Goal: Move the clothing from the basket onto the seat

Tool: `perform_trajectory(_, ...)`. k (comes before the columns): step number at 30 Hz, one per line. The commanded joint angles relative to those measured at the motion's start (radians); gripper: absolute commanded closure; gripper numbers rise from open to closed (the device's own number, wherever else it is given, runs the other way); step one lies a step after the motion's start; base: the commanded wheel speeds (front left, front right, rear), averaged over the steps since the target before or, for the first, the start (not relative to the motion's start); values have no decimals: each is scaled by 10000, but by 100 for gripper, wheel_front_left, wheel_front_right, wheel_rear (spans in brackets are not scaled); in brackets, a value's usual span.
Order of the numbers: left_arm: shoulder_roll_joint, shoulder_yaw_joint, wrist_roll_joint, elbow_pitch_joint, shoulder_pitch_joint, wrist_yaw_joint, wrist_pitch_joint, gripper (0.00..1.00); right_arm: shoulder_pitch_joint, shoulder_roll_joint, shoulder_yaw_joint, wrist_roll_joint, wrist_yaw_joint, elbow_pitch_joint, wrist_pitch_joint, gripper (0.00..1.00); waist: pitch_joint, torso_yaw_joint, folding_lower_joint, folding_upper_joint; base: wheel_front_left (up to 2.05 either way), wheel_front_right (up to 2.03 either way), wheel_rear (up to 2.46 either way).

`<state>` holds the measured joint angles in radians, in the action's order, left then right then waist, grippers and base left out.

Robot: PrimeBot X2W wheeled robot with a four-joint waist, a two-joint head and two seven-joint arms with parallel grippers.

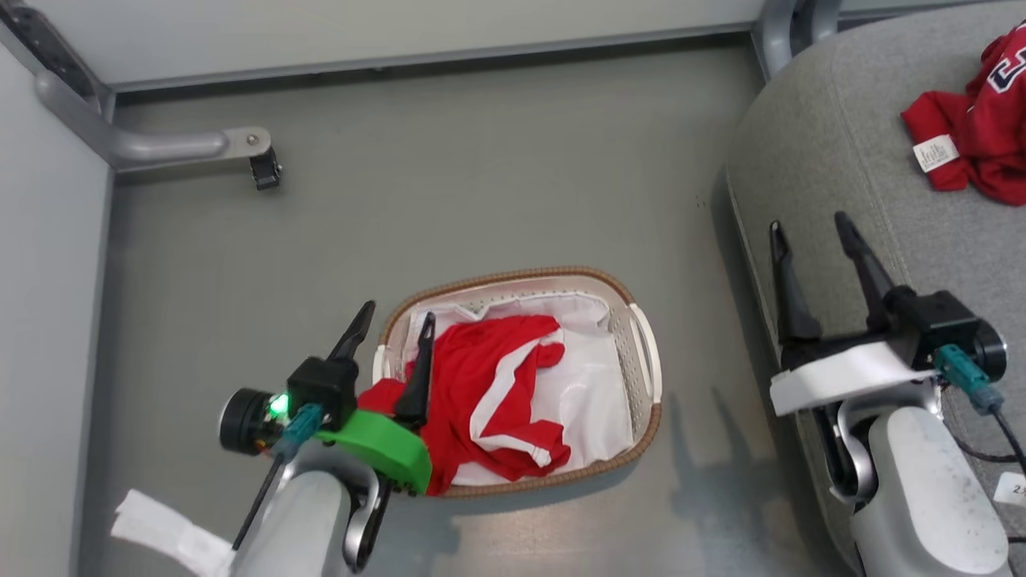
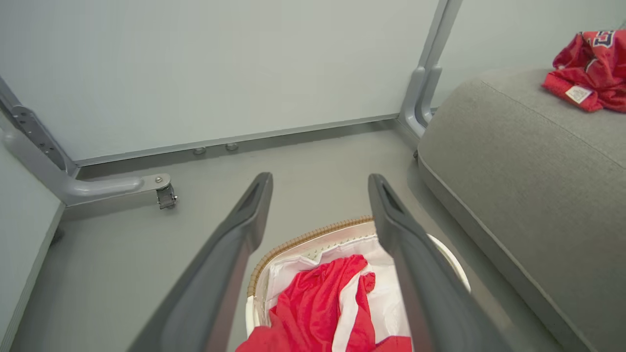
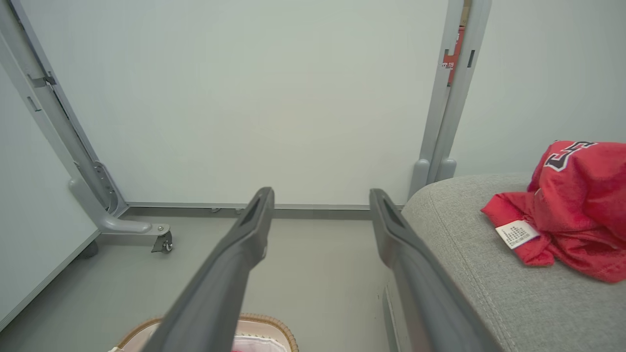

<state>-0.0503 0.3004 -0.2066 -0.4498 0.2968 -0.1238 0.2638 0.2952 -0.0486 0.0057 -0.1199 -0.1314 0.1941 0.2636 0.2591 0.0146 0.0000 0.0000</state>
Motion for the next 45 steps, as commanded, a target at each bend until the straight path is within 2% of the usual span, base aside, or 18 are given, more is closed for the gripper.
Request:
perform_trajectory(1,-36,257,111,-362,553,-57,-26,0,290,-35,-97,48,14,-180,16,0,1385,-557,0,0,0,0,0)
perform_trajectory(8,-33,1687,203,-2473,2674,-83,-142,0,1215,-30,-252,68,14,-1144,16,0,3174,-1173,0,0,0,0,0)
perform_trajectory(14,-43,2737,-6,-4157,3863,-77,-385,0,1762,-29,-63,-85,14,-1955,16,0,4480,-1639,0,0,0,0,0)
perform_trajectory(25,-281,2933,346,-6589,5563,486,-715,0,2353,-26,652,-757,14,-3046,16,0,6063,-2558,0,0,0,0,0)
perform_trajectory(29,-462,2862,291,-7077,5944,707,-646,0,2483,-25,954,-1058,14,-3341,16,0,6405,-2904,0,0,0,0,0)
perform_trajectory(40,-981,2798,133,-7806,6521,911,-648,0,2605,-27,1314,-1646,14,-3638,16,0,6924,-3530,0,0,0,0,0)
perform_trajectory(41,-1013,2790,105,-7850,6540,935,-649,18,2603,-29,1331,-1675,14,-3625,16,0,6934,-3564,0,0,0,0,0)
perform_trajectory(42,-1037,2772,85,-7880,6550,951,-662,41,2602,-25,1342,-1722,14,-3612,16,0,6938,-3588,0,0,0,0,0)
perform_trajectory(43,-1071,2758,43,-7921,6560,947,-680,76,2600,-27,1344,-1760,14,-3596,16,0,6935,-3611,0,0,0,0,0)
perform_trajectory(44,-1092,2755,19,-7945,6555,922,-677,100,2596,-27,1341,-1758,14,-3579,16,0,6925,-3620,0,0,0,0,0)
perform_trajectory(45,-1118,2753,-17,-7975,6519,888,-655,100,2582,-27,1338,-1765,14,-3554,16,0,6899,-3619,0,0,0,0,0)
